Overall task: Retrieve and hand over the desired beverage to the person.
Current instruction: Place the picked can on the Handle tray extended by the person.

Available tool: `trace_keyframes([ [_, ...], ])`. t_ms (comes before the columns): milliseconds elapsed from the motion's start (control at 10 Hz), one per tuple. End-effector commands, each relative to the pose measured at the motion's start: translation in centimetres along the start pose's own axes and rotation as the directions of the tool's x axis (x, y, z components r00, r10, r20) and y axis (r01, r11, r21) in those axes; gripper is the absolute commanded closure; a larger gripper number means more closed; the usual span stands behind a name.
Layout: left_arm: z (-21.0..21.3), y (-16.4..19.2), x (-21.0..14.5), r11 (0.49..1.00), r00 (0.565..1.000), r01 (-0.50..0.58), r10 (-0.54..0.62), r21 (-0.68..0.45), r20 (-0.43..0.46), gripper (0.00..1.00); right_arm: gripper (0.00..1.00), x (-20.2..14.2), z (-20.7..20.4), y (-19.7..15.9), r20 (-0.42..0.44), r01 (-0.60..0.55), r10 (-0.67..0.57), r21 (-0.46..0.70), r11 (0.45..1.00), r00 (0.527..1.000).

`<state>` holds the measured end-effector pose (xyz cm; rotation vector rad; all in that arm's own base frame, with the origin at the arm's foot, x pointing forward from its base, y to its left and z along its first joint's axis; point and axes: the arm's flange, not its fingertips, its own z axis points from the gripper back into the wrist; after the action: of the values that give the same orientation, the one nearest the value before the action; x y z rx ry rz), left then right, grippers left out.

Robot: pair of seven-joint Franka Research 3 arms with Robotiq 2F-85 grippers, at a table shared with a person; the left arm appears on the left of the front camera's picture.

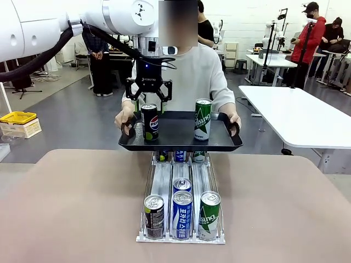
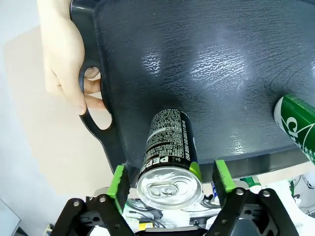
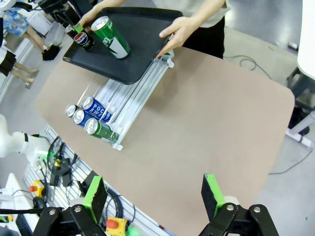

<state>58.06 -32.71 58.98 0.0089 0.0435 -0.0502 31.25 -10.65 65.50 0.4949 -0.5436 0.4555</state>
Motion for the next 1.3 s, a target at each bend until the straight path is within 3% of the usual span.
trace_keyframes([
  [0,0.9,-0.4,0.8,1.000,1.000,0.012,-0.012,0.016,-0.004,0.00,0.00,0.1,-0.2,-0.1,0.010,-0.007,0.006,0.017,1.000,1.000],
  [600,1.5,-0.3,0.2,0.999,1.000,0.014,-0.013,0.032,-0.017,0.00,0.00,0.1,-0.2,-0.1,0.010,-0.007,0.006,0.017,1.000,1.000],
  [800,4.1,0.7,-3.4,0.999,0.999,0.051,-0.051,0.006,-0.009,0.00,0.00,0.1,-0.2,-0.1,0.010,-0.007,0.006,0.017,1.000,1.000],
  [1200,6.3,4.2,-14.0,0.979,0.975,0.200,-0.194,-0.049,0.105,0.00,0.00,0.1,-0.2,-0.1,0.010,-0.007,0.006,0.017,1.000,1.000],
])
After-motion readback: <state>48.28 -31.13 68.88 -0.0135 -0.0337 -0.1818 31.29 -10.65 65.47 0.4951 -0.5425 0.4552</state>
